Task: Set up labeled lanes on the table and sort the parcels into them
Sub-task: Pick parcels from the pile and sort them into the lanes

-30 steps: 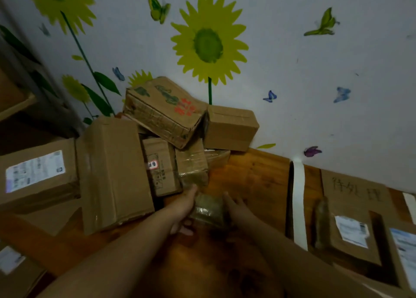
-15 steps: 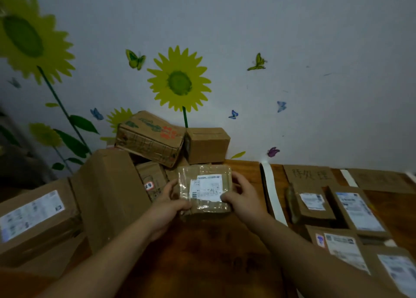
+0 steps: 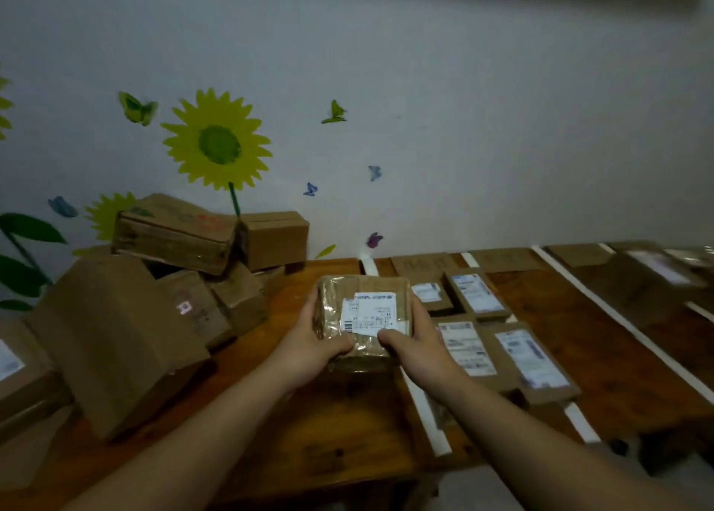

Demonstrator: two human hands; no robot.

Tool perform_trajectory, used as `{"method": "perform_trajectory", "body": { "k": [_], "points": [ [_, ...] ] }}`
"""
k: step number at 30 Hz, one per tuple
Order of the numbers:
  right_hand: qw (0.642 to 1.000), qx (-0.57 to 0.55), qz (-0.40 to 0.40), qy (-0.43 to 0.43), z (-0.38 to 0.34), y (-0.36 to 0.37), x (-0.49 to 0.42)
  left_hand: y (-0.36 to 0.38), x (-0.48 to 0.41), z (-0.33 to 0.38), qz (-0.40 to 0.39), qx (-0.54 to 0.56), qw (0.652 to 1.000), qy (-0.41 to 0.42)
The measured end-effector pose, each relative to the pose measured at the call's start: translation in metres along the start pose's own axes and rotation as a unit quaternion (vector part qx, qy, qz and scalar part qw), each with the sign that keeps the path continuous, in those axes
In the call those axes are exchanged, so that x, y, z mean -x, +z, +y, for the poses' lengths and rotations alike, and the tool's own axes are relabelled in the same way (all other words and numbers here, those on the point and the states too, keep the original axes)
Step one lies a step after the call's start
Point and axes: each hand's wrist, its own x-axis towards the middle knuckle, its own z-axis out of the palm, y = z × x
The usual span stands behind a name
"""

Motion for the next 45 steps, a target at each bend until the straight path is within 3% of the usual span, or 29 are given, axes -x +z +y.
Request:
{"method": "perform_trajectory", "body": {
  "k": [9, 15, 20, 28, 38, 45],
  "points": [
    [0.992, -0.004, 0.125, 0.012, 0.044, -0.177, 0.077, 0.191, -0.016, 0.029, -0.118, -0.033, 0.992, 0.009],
    [0.991, 0.011, 0.131, 0.005, 0.063, -0.317, 0.134, 0.345, -0.013, 0.05, -0.128, -0.035, 0.991, 0.003],
    [0.99, 0.073, 0.122, 0.005, 0.085, -0.387, 0.153, 0.424, -0.019, 0.06, -0.136, -0.023, 0.99, -0.008],
    [0.983, 0.127, 0.121, 0.046, 0.12, -0.439, 0.114, 0.474, -0.069, 0.06, -0.151, -0.067, 0.986, 0.005],
    [0.978, 0.173, 0.042, 0.105, 0.171, -0.477, -0.034, 0.488, -0.202, 0.038, -0.128, -0.11, 0.985, -0.018],
    [0.983, 0.166, 0.003, 0.077, 0.203, -0.489, -0.11, 0.489, -0.258, 0.013, -0.117, -0.107, 0.986, -0.056]
  ]
}}
